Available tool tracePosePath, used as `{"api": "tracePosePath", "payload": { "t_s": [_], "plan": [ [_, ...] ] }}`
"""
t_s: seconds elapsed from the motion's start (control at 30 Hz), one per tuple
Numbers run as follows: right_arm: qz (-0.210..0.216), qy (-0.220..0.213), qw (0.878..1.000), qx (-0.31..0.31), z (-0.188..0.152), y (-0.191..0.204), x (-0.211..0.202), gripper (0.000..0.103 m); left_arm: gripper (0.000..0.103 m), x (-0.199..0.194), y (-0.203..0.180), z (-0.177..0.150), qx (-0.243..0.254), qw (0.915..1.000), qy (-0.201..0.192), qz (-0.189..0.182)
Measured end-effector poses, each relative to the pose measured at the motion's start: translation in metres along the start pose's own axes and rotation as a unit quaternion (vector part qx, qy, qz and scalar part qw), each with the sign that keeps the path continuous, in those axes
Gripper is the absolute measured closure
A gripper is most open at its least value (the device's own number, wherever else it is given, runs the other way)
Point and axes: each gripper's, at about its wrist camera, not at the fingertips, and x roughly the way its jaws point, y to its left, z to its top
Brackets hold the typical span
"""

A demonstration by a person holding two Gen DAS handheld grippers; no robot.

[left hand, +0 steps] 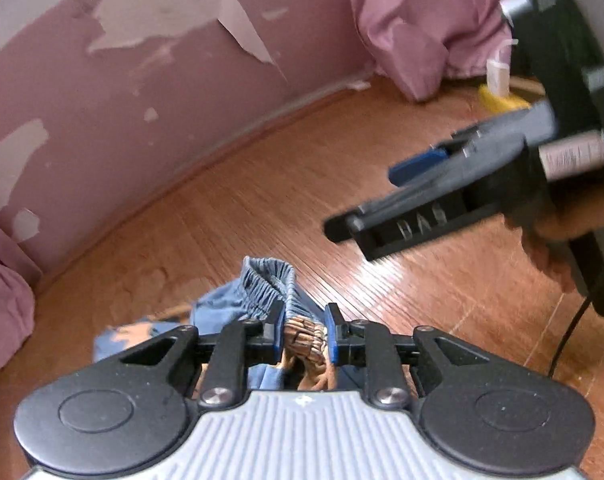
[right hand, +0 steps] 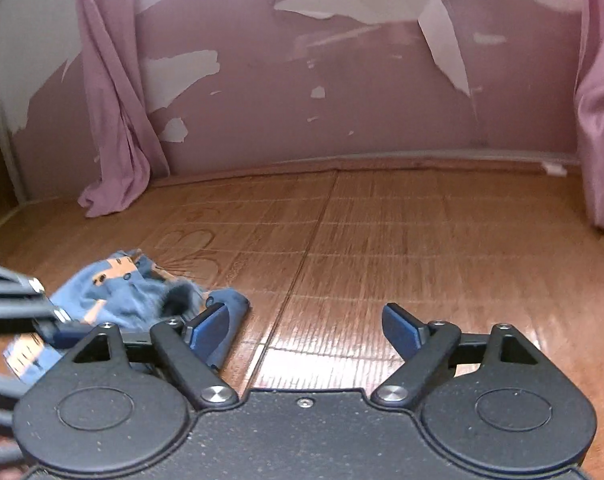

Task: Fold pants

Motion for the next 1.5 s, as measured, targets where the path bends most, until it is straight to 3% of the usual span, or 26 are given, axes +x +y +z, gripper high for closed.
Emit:
{"api": "tracePosePath", "payload": {
  "t_s": [0.1, 0.13, 0.17, 0.27, 0.37, 0.53, 0.63, 0.7, 0.9, 1.0, 1.1, 1.23, 1.33, 1.5],
  "plan": [
    [0.005, 0.003, 1.000, -0.006, -0.001, -0.001, 0.000, 0.018, 0.065, 0.001, -0.005, -0.007, 0.005, 0.9999, 0.005, -0.009],
    [0.006, 0.004, 1.000, -0.009, -0.001, 0.000, 0.001, 0.018, 0.052, -0.003, -0.004, -0.010, 0.000, 0.9999, -0.002, -0.016],
    [0.006, 0.005, 1.000, -0.010, 0.001, 0.000, 0.002, 0.018, 0.047, -0.009, -0.003, -0.014, -0.005, 0.9997, -0.013, -0.019],
    [0.005, 0.007, 1.000, -0.013, 0.001, 0.002, 0.004, 0.018, 0.044, -0.027, 0.013, -0.024, -0.033, 0.9982, -0.041, -0.029],
    [0.013, 0.005, 1.000, -0.013, -0.001, 0.010, 0.001, 0.018, 0.042, -0.037, 0.042, -0.035, -0.104, 0.9934, -0.047, 0.005],
    [0.046, 0.017, 0.999, -0.009, -0.003, 0.039, 0.004, 0.013, 0.045, -0.037, 0.108, -0.069, -0.263, 0.9631, -0.001, 0.058],
    [0.035, 0.045, 0.998, -0.027, -0.007, 0.063, 0.011, 0.012, 0.046, -0.038, 0.131, -0.090, -0.315, 0.9457, 0.023, 0.079],
    [0.002, 0.072, 0.996, -0.053, -0.013, 0.078, 0.015, 0.012, 0.046, -0.038, 0.136, -0.101, -0.325, 0.9423, 0.035, 0.074],
    [-0.111, 0.090, 0.981, -0.133, -0.032, 0.095, -0.009, 0.010, 0.037, -0.045, 0.122, -0.116, -0.271, 0.9580, 0.051, 0.080],
    [-0.150, 0.082, 0.973, -0.152, -0.040, 0.091, -0.022, 0.011, 0.036, -0.044, 0.128, -0.118, -0.278, 0.9563, 0.052, 0.074],
    [-0.139, 0.028, 0.981, -0.133, -0.035, 0.086, -0.038, 0.010, 0.034, -0.051, 0.134, -0.111, -0.281, 0.9567, 0.032, 0.069],
    [-0.127, -0.048, 0.977, -0.166, -0.016, 0.107, -0.026, 0.007, 0.024, -0.052, 0.140, -0.081, -0.221, 0.9711, -0.023, 0.086],
    [-0.116, -0.044, 0.973, -0.197, -0.010, 0.121, 0.001, 0.007, 0.023, -0.027, 0.141, -0.059, -0.178, 0.9780, -0.017, 0.107],
    [-0.152, -0.002, 0.962, -0.227, -0.023, 0.130, 0.038, 0.008, 0.025, 0.017, 0.152, -0.067, -0.167, 0.9756, 0.014, 0.143]
  ]
}}
